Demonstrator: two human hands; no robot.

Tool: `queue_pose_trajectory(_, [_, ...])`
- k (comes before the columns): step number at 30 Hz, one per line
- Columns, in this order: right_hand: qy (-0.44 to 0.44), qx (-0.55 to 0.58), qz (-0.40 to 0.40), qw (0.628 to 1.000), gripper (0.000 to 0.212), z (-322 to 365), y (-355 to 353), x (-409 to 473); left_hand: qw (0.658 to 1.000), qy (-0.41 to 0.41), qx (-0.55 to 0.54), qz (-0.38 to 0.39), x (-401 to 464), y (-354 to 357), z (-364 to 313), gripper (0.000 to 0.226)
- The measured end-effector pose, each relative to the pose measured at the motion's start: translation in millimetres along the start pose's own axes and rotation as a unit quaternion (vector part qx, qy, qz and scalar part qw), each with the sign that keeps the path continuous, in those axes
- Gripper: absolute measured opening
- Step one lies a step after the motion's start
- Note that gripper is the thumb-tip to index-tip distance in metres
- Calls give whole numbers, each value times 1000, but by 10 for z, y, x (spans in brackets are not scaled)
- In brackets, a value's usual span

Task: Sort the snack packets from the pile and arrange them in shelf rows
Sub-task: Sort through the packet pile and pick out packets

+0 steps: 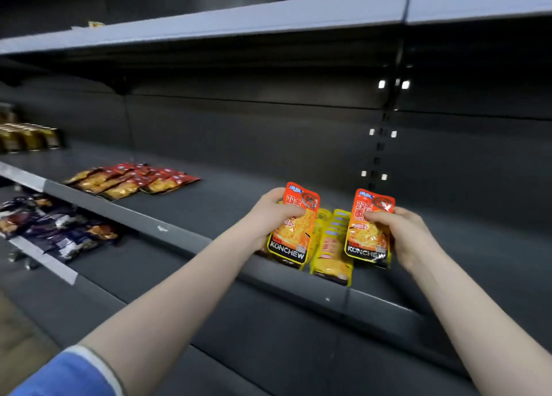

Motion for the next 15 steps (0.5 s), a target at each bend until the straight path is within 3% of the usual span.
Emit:
queue_pose_trajectory(7, [-2, -43, 35, 998, 15, -102, 1406, 462, 999, -23, 3, -45, 96, -1286, 131, 23])
queue_pose_trajectory(15, [10, -77, 88, 993, 22, -221, 2527, 1258, 997, -31, 23, -72, 552, -2558, 344, 26])
Point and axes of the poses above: each hand's wrist, its own x-axis towards the middle knuckle, its own y-axis out of the palm, z = x × y, the point moved 1 cm from there along x, towards the middle knuckle, and after that the axes turned 6 degrees about z, right-handed, at the moved point
